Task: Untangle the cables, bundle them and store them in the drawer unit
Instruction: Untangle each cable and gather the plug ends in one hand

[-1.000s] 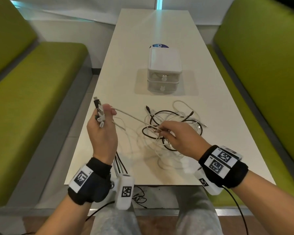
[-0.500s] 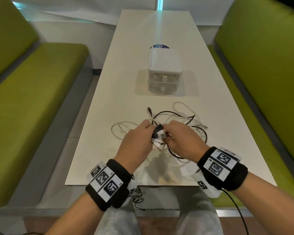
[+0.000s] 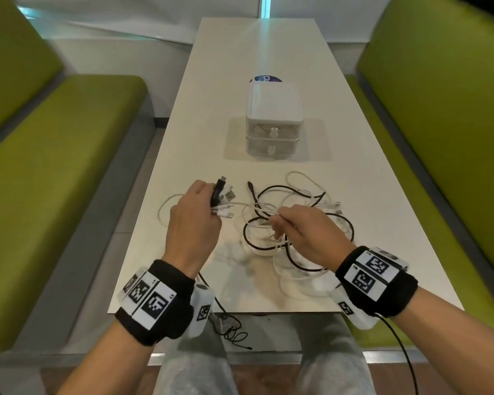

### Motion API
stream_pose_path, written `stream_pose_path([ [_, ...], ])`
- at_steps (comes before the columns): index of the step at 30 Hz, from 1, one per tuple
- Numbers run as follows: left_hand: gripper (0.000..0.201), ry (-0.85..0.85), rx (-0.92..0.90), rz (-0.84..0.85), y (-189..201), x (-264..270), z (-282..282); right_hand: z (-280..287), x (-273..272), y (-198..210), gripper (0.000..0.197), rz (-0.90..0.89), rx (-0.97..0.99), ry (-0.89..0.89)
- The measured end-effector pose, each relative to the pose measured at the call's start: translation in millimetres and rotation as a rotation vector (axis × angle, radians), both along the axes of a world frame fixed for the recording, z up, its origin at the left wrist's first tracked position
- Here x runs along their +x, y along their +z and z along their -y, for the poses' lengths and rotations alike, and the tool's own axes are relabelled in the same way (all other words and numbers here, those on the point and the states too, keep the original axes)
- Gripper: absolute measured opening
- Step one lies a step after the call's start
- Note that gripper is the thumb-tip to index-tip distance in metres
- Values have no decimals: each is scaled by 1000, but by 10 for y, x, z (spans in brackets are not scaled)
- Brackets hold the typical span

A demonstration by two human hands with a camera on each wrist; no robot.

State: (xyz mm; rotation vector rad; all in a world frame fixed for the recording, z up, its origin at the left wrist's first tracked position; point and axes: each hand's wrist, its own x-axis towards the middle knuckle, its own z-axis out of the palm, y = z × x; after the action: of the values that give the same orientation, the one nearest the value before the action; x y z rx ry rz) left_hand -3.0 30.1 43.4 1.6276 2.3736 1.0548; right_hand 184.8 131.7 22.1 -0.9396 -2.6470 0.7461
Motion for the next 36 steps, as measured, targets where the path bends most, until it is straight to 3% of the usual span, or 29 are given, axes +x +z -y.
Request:
stream_pose_path([
  [4,59,-266,49,-44,-96,155,32,17,-99,72,37,42,37,20],
  [6,50,-320,2,-98,-159,254,26,33,-130,108,38,77,95,70],
  [8,23,-285,20,-113,-200,275,2,43,-131,82,33,88,101,105],
  [10,11,-261,87,-91,-199,247,12,51,-106,33,37,88,97,115],
  [14,17,-61,287,149,-92,28,79,-6,15,-77,42,85,69,47],
  [18,30,0,219,94,-98,-128,89,11,39,-125,28,130,70,62],
  [22,68,-128,183,16,-87,14,87,45,-7,-126,36,183,109,72],
  [24,78,-222,196,-38,-53,126,109,46,-12,-115,37,206,118,84],
  [29,64,-459,310,-87,-98,288,167,45,-40,-41,33,302,54,49],
  [36,53,-592,321,-100,-249,412,162,93,-62,38,29,325,88,116],
])
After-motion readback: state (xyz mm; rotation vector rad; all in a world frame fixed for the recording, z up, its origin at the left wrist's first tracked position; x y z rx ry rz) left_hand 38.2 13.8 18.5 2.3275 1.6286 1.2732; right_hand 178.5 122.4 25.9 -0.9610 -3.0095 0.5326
